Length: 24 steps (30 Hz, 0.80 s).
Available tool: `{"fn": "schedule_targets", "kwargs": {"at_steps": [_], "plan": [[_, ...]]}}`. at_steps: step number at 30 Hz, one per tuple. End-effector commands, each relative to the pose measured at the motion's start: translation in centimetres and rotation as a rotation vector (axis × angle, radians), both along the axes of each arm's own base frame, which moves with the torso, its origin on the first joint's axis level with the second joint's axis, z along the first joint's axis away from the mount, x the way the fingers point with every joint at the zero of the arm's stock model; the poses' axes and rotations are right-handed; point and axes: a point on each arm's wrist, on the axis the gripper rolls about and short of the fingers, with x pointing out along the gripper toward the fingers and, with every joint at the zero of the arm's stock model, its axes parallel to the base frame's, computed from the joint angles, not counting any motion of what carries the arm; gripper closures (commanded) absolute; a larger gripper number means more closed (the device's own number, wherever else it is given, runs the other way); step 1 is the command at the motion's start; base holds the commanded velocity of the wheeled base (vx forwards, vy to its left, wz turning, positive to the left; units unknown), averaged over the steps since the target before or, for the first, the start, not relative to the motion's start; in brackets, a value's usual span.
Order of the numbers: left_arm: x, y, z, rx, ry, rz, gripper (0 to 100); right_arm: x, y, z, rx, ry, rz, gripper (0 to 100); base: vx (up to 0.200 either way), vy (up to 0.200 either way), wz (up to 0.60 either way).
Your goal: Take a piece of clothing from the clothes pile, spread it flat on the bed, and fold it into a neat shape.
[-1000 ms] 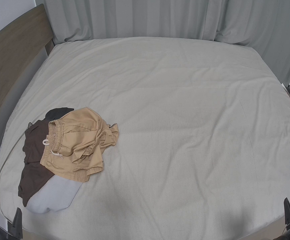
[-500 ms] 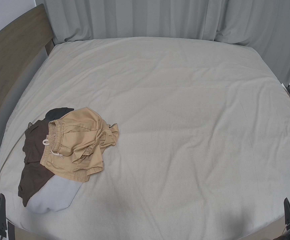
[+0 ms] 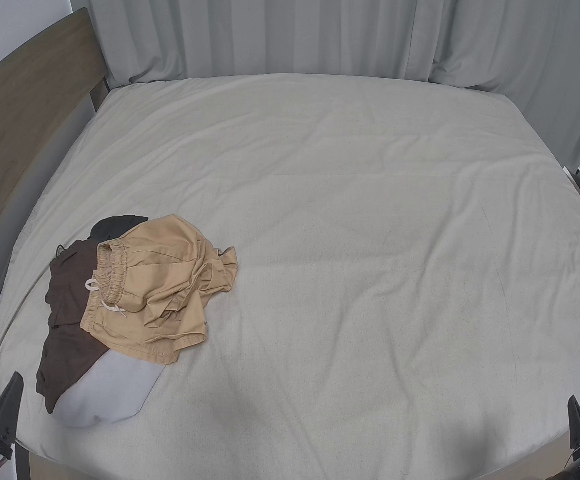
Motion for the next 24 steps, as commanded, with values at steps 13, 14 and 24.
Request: {"fn": "schedule_targets", "kwargs": {"at_steps": [13,14,24], "plan": [[3.5,-0.5,2.2,-0.019,0.147,-0.090,0,0.0,0.0,-0.5,0.000,0.001,0.001,0,0.000,0.000,0.00],[3.7,-0.5,2.3,-0.028,0.153,-0.091,0,0.0,0.0,-0.5,0.000,0.001,0.001,0,0.000,0.000,0.00],[6.0,-0.8,3.4,-0.122,0.204,-0.126,0,0.0,0.0,-0.5,0.000,0.001,0.001,0,0.000,0.000,0.00]]}}
